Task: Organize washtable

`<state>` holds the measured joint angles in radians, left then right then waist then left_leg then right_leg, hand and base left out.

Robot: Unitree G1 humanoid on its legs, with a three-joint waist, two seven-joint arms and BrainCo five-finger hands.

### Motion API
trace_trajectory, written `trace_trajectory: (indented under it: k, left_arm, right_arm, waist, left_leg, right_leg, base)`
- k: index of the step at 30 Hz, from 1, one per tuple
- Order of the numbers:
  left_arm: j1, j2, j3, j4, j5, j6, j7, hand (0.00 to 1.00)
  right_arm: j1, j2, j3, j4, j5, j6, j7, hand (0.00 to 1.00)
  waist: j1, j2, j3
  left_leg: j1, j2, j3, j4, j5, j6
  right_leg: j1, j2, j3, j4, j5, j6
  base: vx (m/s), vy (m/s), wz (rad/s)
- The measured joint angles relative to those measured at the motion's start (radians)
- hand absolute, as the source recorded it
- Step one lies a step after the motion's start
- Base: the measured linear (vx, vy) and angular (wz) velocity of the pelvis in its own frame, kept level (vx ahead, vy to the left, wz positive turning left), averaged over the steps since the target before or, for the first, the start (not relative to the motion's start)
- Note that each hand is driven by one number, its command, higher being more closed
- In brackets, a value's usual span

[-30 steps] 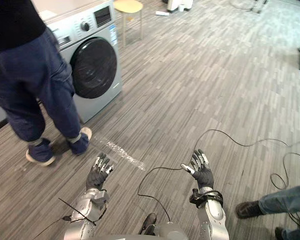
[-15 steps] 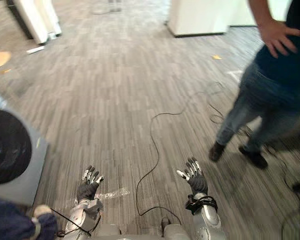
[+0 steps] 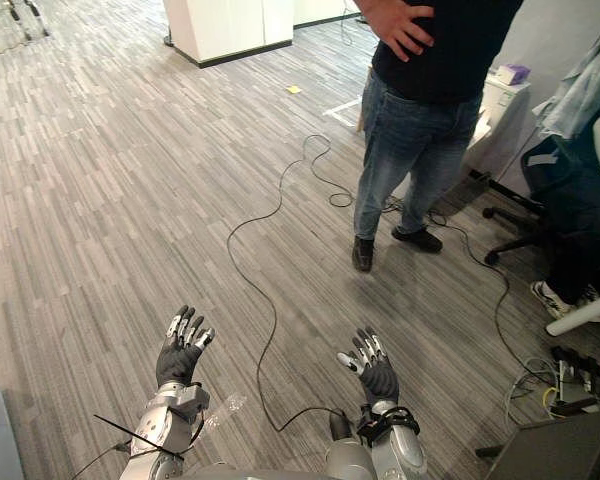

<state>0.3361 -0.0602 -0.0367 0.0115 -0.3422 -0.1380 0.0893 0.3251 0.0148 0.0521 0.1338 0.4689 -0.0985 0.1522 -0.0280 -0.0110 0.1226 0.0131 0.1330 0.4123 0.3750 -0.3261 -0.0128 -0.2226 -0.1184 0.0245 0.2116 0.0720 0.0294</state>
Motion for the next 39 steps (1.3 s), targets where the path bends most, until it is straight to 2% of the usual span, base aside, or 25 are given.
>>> trace_trajectory:
  k: [2, 4, 8, 9, 14, 17, 22, 27, 28, 29, 37, 39]
  left_arm:
    - [0.003, 0.002, 0.0, 0.001, 0.0, 0.002, -0.001, 0.0]
    - [0.0, 0.004, 0.002, 0.001, 0.0, 0.002, -0.002, 0.0]
    - [0.002, 0.001, 0.007, 0.01, 0.0, 0.003, -0.003, 0.0]
    - [0.001, 0.063, -0.013, 0.064, 0.001, 0.005, -0.025, 0.0]
    - [0.001, 0.063, -0.013, 0.064, 0.001, 0.005, -0.025, 0.0]
    - [-0.001, 0.063, -0.012, 0.075, -0.001, 0.011, -0.023, 0.0]
    - [-0.003, 0.065, -0.012, 0.156, -0.049, 0.048, 0.001, 0.0]
    - [-0.028, 0.066, -0.016, 0.209, -0.09, 0.056, 0.032, 0.0]
    - [-0.045, 0.068, -0.024, 0.225, -0.091, 0.055, 0.045, 0.0]
    - [-0.059, 0.076, -0.034, 0.237, -0.102, 0.054, 0.048, 0.0]
    - [-0.066, 0.075, -0.03, 0.26, -0.119, 0.053, 0.05, 0.0]
    - [-0.076, 0.079, -0.03, 0.26, -0.119, 0.051, 0.064, 0.0]
  right_arm:
    - [-0.004, 0.0, 0.016, 0.008, -0.009, 0.0, 0.01, 0.0]
    - [-0.016, -0.004, 0.019, 0.033, -0.009, 0.0, 0.025, 0.0]
    - [-0.023, -0.033, 0.026, 0.083, -0.008, 0.012, 0.028, 0.0]
    - [-0.064, -0.064, 0.042, 0.16, -0.008, 0.019, 0.046, 0.0]
    - [-0.064, -0.064, 0.042, 0.16, -0.008, 0.019, 0.046, 0.0]
    - [-0.07, -0.061, 0.035, 0.188, -0.006, 0.019, 0.004, 0.0]
    - [-0.094, -0.037, -0.012, 0.273, 0.031, 0.022, -0.142, 0.0]
    - [-0.1, -0.029, -0.027, 0.278, 0.028, 0.022, -0.256, 0.0]
    - [-0.104, -0.025, -0.036, 0.28, 0.015, 0.022, -0.261, 0.0]
    - [-0.117, -0.022, -0.02, 0.286, -0.052, 0.022, -0.257, 0.0]
    - [-0.177, -0.022, 0.01, 0.295, -0.076, 0.021, -0.241, 0.0]
    - [-0.191, -0.023, 0.026, 0.312, -0.082, 0.021, -0.241, 0.0]
  waist:
    - [0.0, -0.004, -0.003]
    - [-0.003, -0.011, -0.009]
    - [0.002, 0.008, -0.015]
    - [-0.011, -0.002, -0.069]
    - [-0.011, -0.003, -0.069]
    - [-0.01, -0.003, -0.07]
    - [-0.009, -0.006, -0.071]
    - [-0.006, -0.008, -0.07]
    - [-0.003, -0.009, -0.069]
    - [0.015, -0.012, -0.068]
    - [0.023, -0.02, -0.061]
    - [0.029, -0.03, -0.054]
  left_leg:
    - [0.015, -0.002, -0.01, -0.007, 0.005, -0.01]
    - [0.011, -0.011, -0.042, -0.04, 0.021, -0.024]
    - [-0.006, -0.011, -0.076, -0.086, 0.051, -0.037]
    - [0.036, -0.063, -0.16, -0.234, 0.14, -0.034]
    - [0.036, -0.063, -0.16, -0.234, 0.14, -0.034]
    - [0.037, -0.062, -0.16, -0.237, 0.141, -0.034]
    - [0.062, -0.062, -0.156, -0.278, 0.158, -0.038]
    - [0.08, -0.061, -0.154, -0.306, 0.171, -0.041]
    - [0.08, -0.06, -0.152, -0.309, 0.173, -0.042]
    - [0.081, -0.054, -0.158, -0.321, 0.179, -0.047]
    - [0.083, -0.047, -0.17, -0.333, 0.188, -0.056]
    - [0.076, -0.048, -0.171, -0.335, 0.188, -0.056]
  right_leg:
    - [0.012, -0.016, -0.045, 0.023, -0.015, 0.041]
    - [0.019, -0.021, -0.067, 0.003, -0.017, 0.04]
    - [0.039, -0.018, -0.109, -0.076, 0.009, 0.042]
    - [0.168, -0.024, -0.185, -0.309, 0.132, 0.04]
    - [0.168, -0.024, -0.185, -0.309, 0.132, 0.04]
    - [0.168, -0.024, -0.191, -0.31, 0.132, 0.04]
    - [0.174, -0.024, -0.2, -0.315, 0.131, 0.04]
    - [0.184, -0.024, -0.216, -0.316, 0.127, 0.042]
    - [0.184, -0.024, -0.219, -0.317, 0.127, 0.042]
    - [0.183, -0.025, -0.247, -0.317, 0.123, 0.041]
    - [0.183, -0.022, -0.286, -0.317, 0.119, 0.039]
    - [0.183, -0.023, -0.298, -0.317, 0.118, 0.039]
  base:
    - [0.0, -0.025, 0.01]
    - [-0.02, -0.084, 0.29]
    - [-0.01, -0.058, 0.25]
    - [0.0, -0.01, 0.03]
    - [0.0, 0.0, 0.0]
    - [0.0, 0.0, 0.0]
    - [0.0, 0.0, 0.0]
    - [-0.02, -0.02, 0.05]
    - [-0.04, -0.041, 0.11]
    - [-0.03, -0.047, 0.16]
    - [-0.01, -0.018, 0.07]
    - [-0.05, -0.018, 0.02]
